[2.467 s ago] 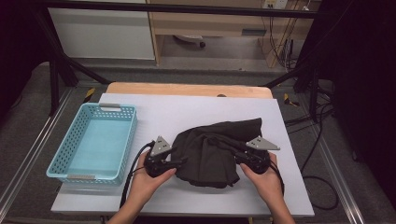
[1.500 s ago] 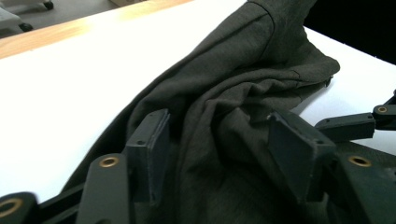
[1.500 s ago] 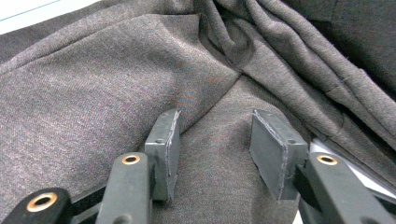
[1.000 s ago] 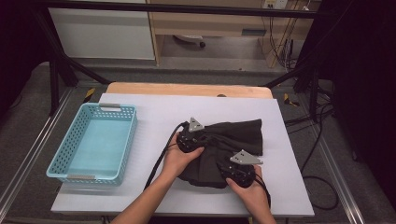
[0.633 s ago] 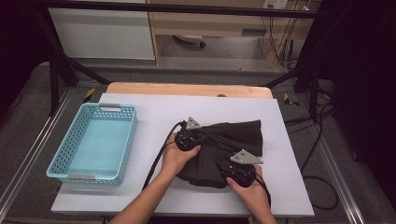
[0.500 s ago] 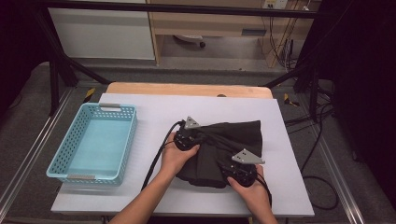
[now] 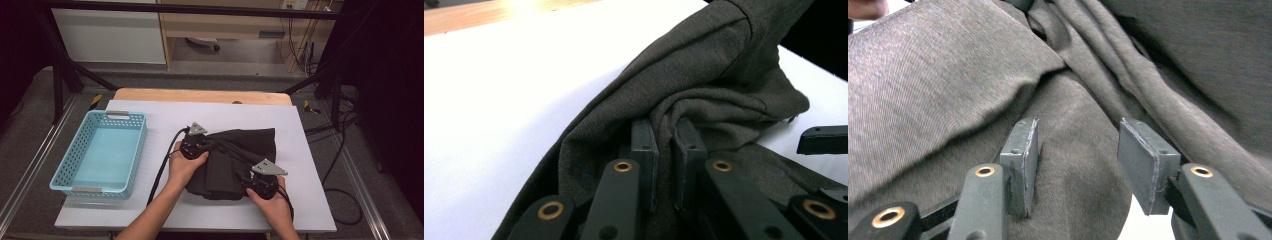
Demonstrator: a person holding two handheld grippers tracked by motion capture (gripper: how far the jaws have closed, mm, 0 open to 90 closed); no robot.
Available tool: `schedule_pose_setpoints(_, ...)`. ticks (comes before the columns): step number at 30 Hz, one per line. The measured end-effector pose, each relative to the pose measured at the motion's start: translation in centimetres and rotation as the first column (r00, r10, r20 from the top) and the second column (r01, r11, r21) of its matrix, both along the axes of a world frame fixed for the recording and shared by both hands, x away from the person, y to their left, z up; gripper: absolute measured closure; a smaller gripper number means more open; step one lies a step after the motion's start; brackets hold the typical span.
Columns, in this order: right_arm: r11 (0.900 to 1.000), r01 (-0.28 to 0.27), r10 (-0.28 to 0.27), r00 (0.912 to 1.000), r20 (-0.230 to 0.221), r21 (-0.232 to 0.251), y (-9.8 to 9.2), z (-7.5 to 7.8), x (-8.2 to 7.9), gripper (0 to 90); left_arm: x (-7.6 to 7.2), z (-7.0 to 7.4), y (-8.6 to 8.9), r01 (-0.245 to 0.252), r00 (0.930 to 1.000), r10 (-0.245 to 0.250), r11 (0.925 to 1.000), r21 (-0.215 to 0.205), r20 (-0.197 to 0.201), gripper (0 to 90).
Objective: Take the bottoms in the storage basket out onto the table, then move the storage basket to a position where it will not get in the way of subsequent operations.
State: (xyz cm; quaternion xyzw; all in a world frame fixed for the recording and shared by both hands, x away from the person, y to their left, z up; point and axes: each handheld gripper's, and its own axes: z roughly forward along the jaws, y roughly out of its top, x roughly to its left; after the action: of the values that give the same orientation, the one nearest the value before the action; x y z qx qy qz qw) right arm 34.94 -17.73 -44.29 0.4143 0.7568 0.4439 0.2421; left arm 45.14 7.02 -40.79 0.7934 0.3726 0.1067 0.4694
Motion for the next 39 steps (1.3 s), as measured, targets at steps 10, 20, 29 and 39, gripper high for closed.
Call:
schedule_pose_setpoints(10, 1.0, 0.001, -0.001, 1.0, 0.001, 0.002, 0.0, 0.0, 0.0, 51.1, 0.6, -1.5, 2.4, -0.05, 0.9976, 0.048, 0.9972, -0.055, -0.051, 81.8)
schedule_pose_setpoints(20, 1.0, -0.01, 0.01, 0.9999, 0.003, 0.003, 0.4, 0.0, 0.0, 50.8, 0.5, -2.6, 4.1, -0.082, 0.9946, 0.078, 0.9944, -0.067, -0.069, 81.9)
schedule_pose_setpoints(29, 1.0, -0.014, 0.014, 0.9999, 0.005, -0.002, 0.5, 0.1, -0.1, 50.2, 0.6, -3.8, 4.8, -0.097, 0.9913, 0.091, 0.9929, -0.068, -0.095, 81.6)
schedule_pose_setpoints(39, 1.0, 0.006, -0.006, 0.9999, 0.011, 0.01, 0.0, 0.5, -0.1, 50.1, 0.0, -4.3, 5.1, -0.076, 0.9943, 0.07, 0.9942, -0.077, -0.081, 81.6)
